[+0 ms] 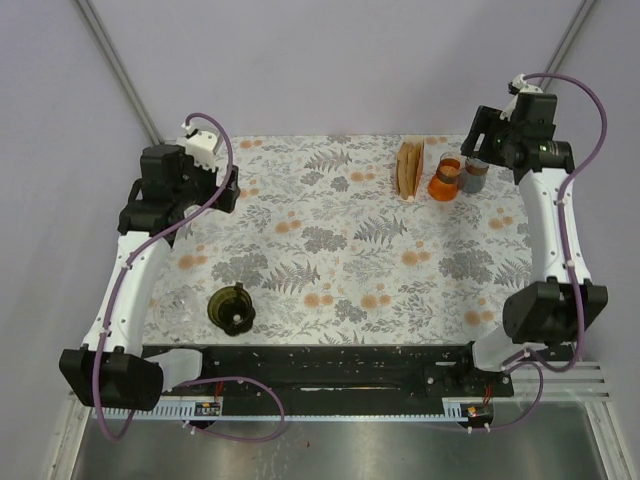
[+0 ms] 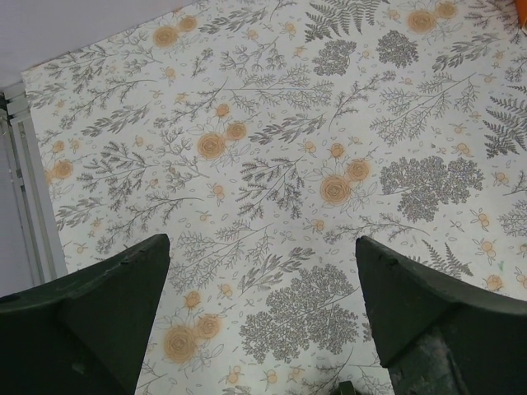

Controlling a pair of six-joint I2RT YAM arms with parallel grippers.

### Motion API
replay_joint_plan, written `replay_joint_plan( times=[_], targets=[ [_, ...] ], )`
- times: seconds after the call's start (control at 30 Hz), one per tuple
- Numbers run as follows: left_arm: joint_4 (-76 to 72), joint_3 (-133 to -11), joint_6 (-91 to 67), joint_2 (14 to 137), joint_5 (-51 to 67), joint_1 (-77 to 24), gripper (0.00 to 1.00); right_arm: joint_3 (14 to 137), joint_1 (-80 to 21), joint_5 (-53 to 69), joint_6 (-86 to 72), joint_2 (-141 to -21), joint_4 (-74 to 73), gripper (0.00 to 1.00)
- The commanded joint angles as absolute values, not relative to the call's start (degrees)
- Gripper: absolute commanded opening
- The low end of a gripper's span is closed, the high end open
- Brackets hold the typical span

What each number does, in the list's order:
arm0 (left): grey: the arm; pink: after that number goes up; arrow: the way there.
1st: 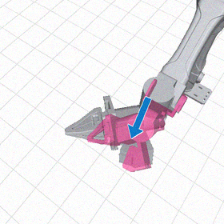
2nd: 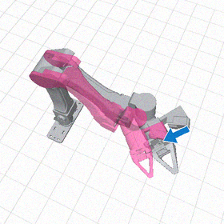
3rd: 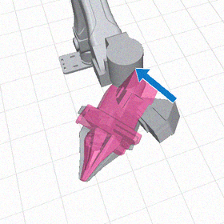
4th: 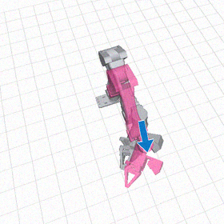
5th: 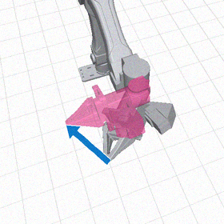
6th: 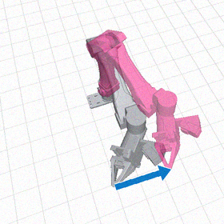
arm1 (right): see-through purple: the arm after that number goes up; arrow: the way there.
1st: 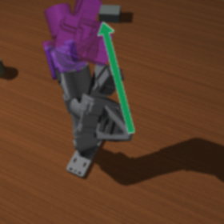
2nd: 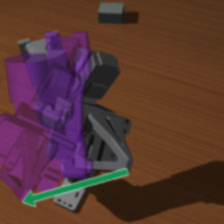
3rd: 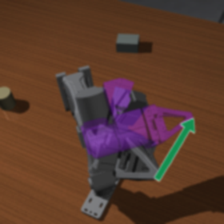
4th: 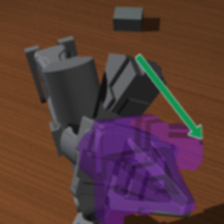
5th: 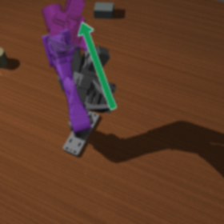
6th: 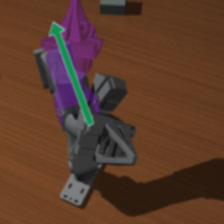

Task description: Place the coffee filter in the dripper

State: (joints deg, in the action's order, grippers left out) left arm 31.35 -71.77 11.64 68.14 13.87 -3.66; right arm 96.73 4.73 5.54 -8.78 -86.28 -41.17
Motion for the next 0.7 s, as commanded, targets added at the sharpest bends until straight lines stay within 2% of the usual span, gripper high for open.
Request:
replay_joint_plan(
  times=[0.0, 0.23, 0.53, 0.67],
  targets=[
    [34.27, -75.49, 13.01, 68.9, 13.27, -3.25, 0.99, 106.33, 4.66, -1.58, -7.21, -96.22, -48.16, 0.79],
    [36.82, -76.99, 12.57, 71.01, 12.83, -3.25, 0.99, 117.15, 4.66, -4.56, -9.32, -109.93, -49.04, 0.68],
    [37.79, -76.73, 11.78, 72.51, 12.83, -3.25, 0.99, 133.4, 4.66, -8.09, -9.58, -126.19, -54.04, 0.66],
    [38.23, -76.47, 11.69, 72.68, 12.92, -3.25, 0.99, 139.39, 4.66, -7.39, -10.28, -131.83, -57.65, 0.62]
  ],
)
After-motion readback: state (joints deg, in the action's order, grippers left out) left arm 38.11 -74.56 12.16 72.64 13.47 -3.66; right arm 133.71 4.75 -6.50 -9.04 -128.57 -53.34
